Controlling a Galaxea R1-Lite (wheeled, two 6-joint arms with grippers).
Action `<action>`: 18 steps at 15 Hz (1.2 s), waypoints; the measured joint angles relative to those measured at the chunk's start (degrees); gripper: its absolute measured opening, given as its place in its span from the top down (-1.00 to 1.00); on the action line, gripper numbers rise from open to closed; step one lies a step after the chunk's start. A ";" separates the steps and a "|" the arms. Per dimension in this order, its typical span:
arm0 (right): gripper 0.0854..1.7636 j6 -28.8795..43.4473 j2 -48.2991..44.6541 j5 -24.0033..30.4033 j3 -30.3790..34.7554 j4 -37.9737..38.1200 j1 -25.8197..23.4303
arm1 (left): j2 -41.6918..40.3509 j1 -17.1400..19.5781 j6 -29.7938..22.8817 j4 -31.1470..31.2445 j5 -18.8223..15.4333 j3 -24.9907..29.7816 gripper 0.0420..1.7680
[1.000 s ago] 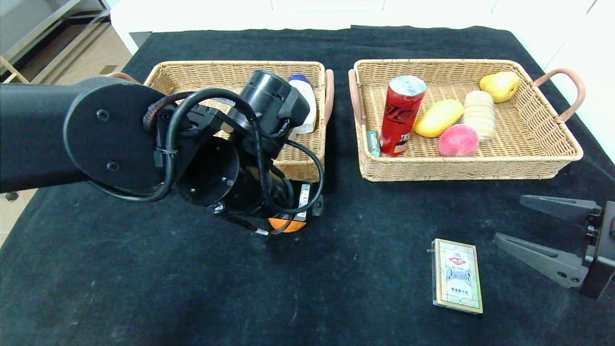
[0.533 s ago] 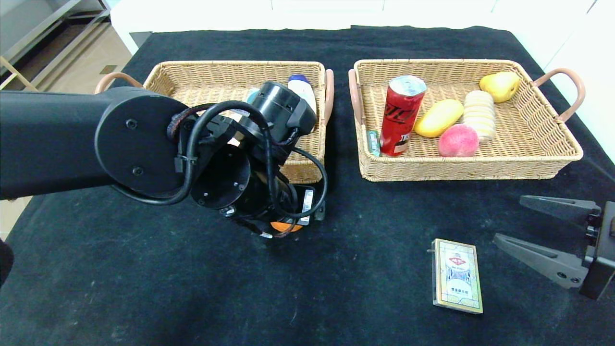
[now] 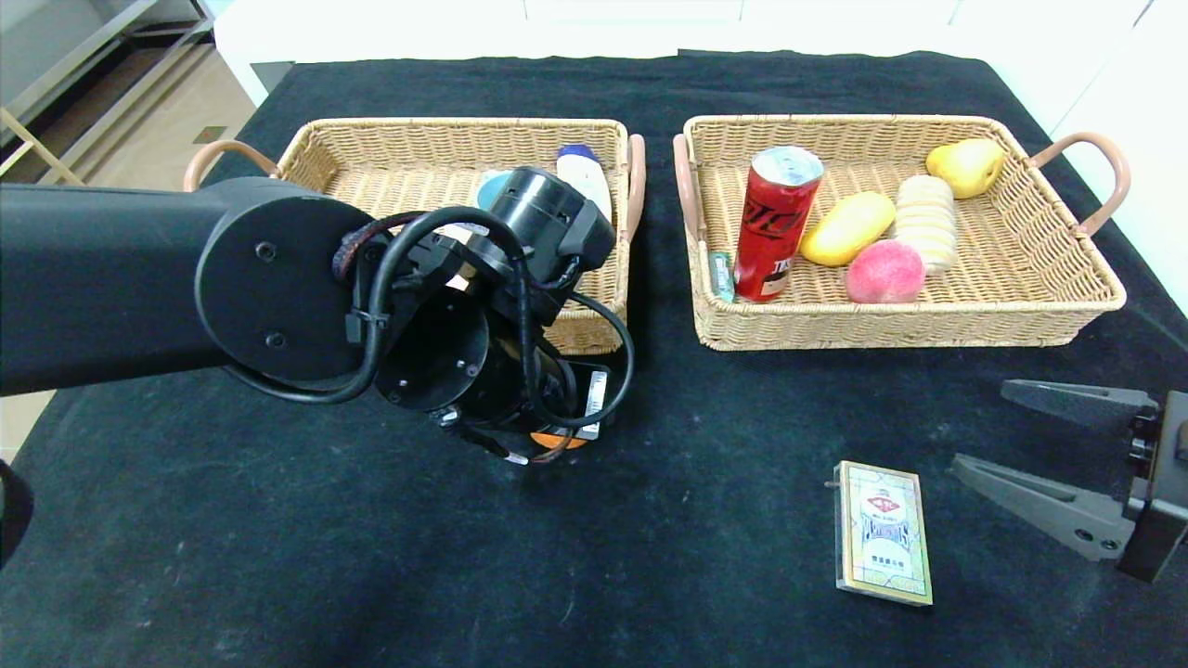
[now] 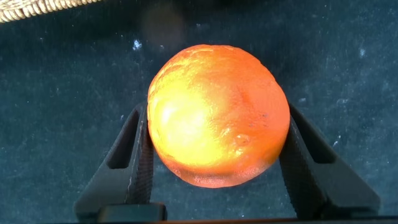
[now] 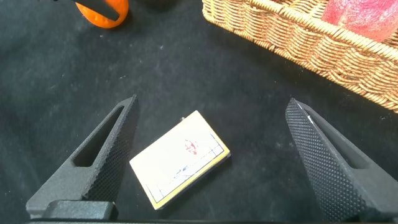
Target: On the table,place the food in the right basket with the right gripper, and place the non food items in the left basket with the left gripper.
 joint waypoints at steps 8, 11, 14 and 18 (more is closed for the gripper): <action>-0.94 -0.10 -1.24 0.13 0.20 0.04 0.02 | -0.61 -0.44 0.49 0.88 -0.21 0.00 -0.31; -0.94 0.06 -2.32 0.13 0.11 0.12 -0.05 | -2.13 -2.82 0.66 0.83 -0.74 -0.18 -0.30; -0.94 0.20 -2.96 0.33 0.01 0.37 -0.22 | -2.74 -5.57 0.57 0.20 -1.04 -0.60 -0.30; -0.94 0.20 -3.25 0.30 -0.33 0.41 -0.66 | -1.94 -9.07 0.62 0.05 -1.56 -1.32 -0.30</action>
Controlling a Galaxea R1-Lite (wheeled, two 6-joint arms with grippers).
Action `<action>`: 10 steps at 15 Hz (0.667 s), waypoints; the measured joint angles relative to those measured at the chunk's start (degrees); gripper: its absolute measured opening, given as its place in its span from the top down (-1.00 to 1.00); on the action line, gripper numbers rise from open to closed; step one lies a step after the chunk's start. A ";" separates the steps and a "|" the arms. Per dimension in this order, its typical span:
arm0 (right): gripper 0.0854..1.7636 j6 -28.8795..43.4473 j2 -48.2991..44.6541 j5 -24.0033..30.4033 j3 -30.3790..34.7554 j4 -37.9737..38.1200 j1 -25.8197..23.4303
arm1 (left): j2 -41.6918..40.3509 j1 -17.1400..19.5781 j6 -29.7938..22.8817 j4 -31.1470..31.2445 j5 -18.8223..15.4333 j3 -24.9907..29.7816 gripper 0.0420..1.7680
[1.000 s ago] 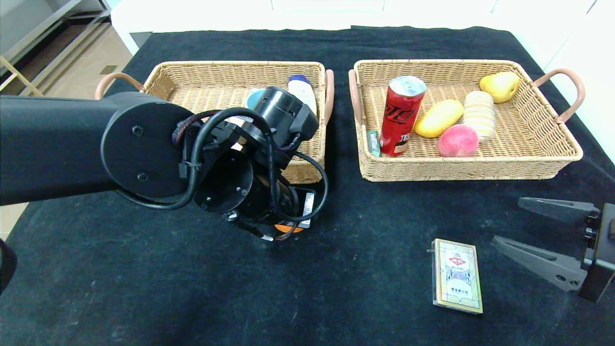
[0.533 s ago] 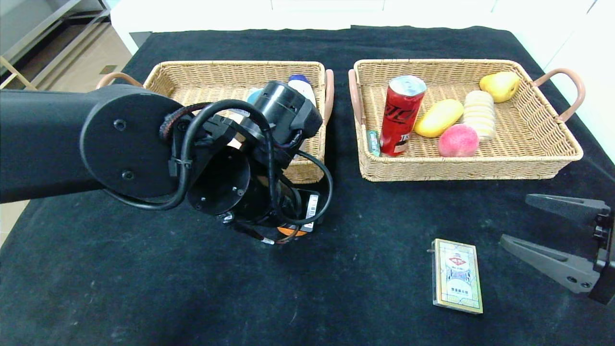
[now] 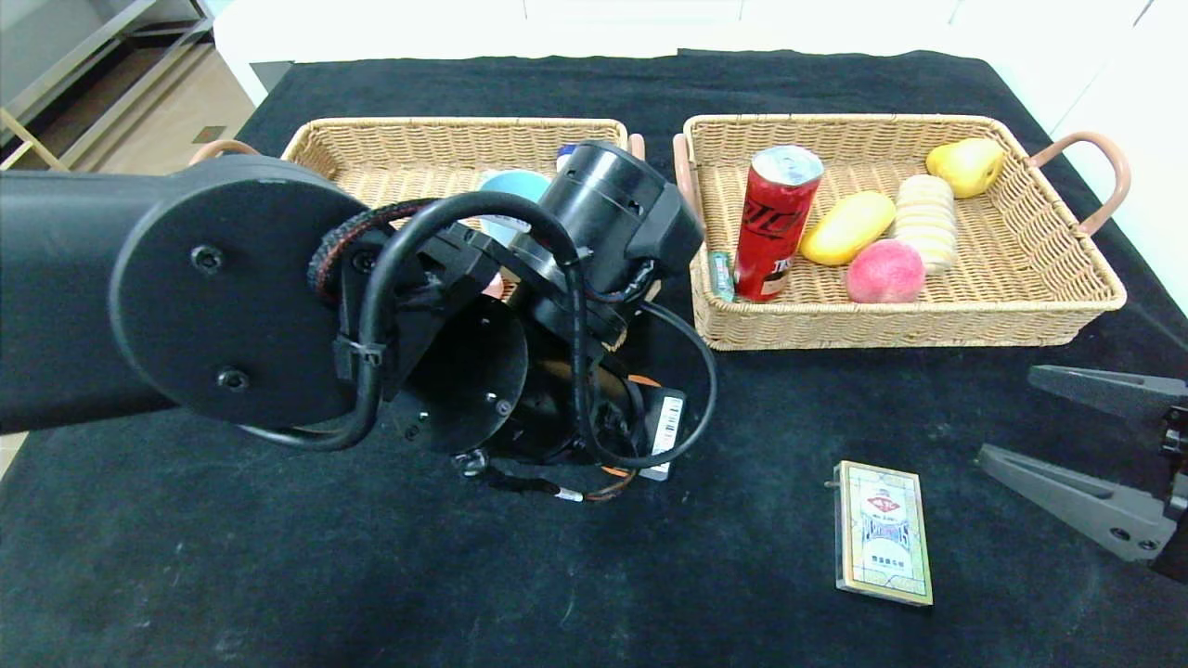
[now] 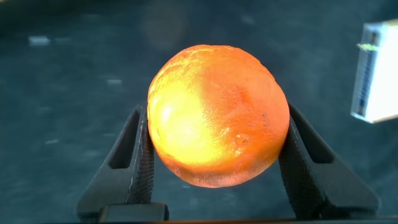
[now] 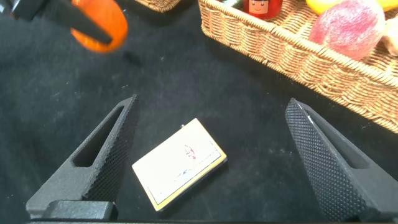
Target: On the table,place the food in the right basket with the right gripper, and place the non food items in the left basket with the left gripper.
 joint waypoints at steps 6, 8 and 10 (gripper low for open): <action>-0.94 0.20 -1.08 -0.04 -0.24 -0.05 -0.26 | 5.18 -3.91 1.55 -1.04 0.07 -6.95 -0.29; -0.94 0.28 -1.63 -0.11 -0.33 -0.16 -0.26 | 7.22 -4.83 2.18 -1.15 0.22 -9.85 -0.29; -0.94 0.34 -2.27 -0.12 -0.46 -0.13 -0.33 | 9.20 -5.68 3.04 -1.87 0.27 -13.01 -0.29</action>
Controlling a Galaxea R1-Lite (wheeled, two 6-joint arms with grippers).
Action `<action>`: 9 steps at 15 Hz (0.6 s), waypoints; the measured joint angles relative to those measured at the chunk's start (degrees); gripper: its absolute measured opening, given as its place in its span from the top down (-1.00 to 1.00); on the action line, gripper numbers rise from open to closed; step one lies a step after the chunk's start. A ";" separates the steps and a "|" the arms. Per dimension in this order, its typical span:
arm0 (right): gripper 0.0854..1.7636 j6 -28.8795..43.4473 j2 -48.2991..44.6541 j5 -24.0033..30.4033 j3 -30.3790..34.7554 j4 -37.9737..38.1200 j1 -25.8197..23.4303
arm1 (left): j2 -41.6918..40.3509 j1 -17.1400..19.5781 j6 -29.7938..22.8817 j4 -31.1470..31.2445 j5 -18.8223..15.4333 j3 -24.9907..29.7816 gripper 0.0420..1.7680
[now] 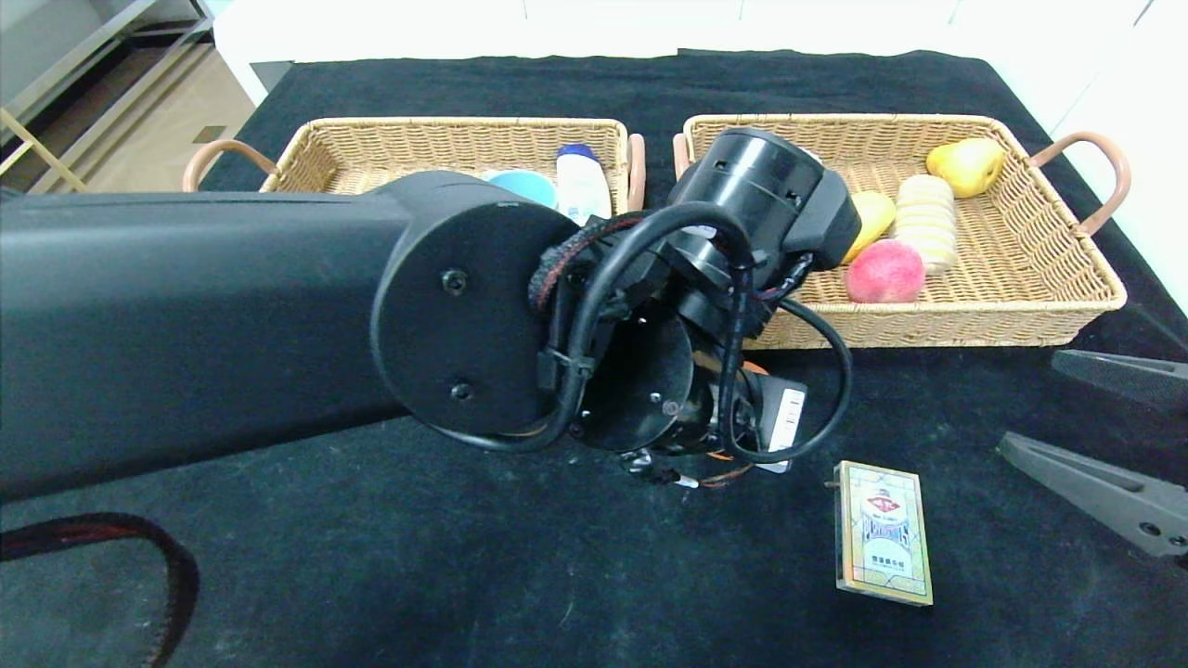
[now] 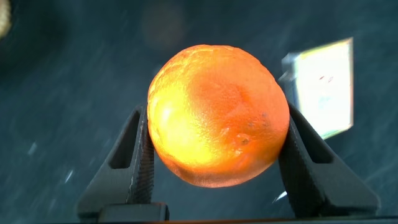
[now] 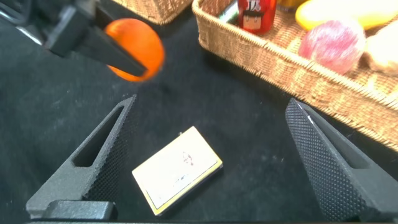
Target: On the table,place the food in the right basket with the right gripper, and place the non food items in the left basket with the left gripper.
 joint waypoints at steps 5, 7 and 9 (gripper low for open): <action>-0.94 0.09 -1.07 -0.05 -0.39 0.06 -1.13 | 3.40 -1.02 1.82 -2.93 0.00 -1.91 -0.29; -0.94 0.09 -1.05 -0.02 -0.72 0.06 -1.77 | 4.14 -1.07 1.66 -2.99 -0.27 -1.94 -0.29; -0.94 0.11 -0.83 0.00 -0.88 0.04 -2.01 | 4.80 -1.05 1.63 -3.32 -0.41 -2.02 -0.29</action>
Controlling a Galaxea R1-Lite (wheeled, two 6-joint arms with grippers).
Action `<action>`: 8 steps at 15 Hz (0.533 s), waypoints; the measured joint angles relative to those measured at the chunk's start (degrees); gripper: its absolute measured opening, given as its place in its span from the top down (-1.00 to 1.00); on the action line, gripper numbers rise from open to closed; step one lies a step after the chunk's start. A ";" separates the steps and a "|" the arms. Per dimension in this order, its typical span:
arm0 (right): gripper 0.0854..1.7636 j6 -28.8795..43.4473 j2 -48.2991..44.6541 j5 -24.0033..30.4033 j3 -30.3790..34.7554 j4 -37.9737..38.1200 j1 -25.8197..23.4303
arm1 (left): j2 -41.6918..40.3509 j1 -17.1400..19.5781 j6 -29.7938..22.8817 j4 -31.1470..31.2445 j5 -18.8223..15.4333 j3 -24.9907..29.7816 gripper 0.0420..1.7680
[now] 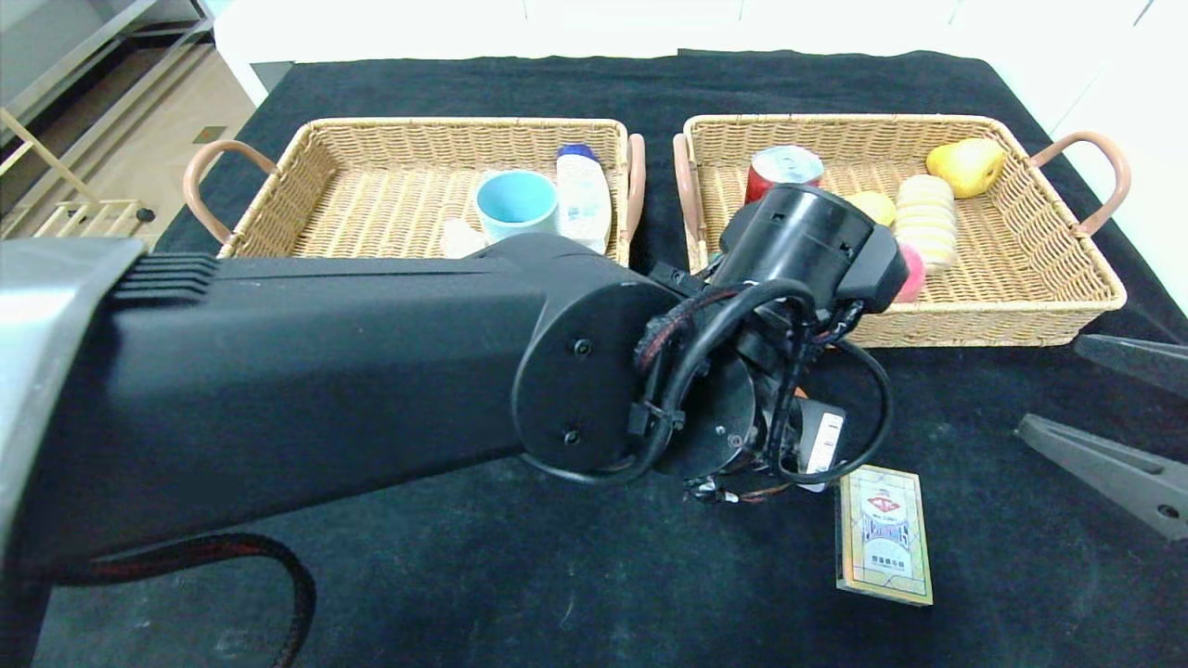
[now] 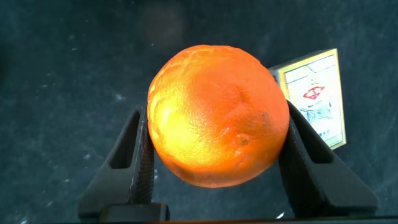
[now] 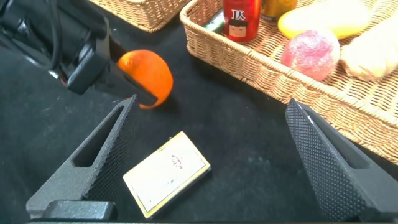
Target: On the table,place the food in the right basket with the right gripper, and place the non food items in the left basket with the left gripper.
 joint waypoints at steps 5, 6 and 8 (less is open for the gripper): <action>-0.94 -0.09 0.78 0.09 -0.12 -0.21 -0.89 | 1.23 0.24 -0.11 -0.72 -0.05 0.00 -0.29; -0.94 -0.11 0.89 0.11 -0.15 -0.20 -0.91 | 1.34 0.26 -0.15 -0.72 -0.05 0.00 -0.29; -0.94 -0.11 1.18 0.09 -0.22 -0.21 -0.94 | 1.51 0.26 -0.20 -0.71 -0.09 0.11 -0.29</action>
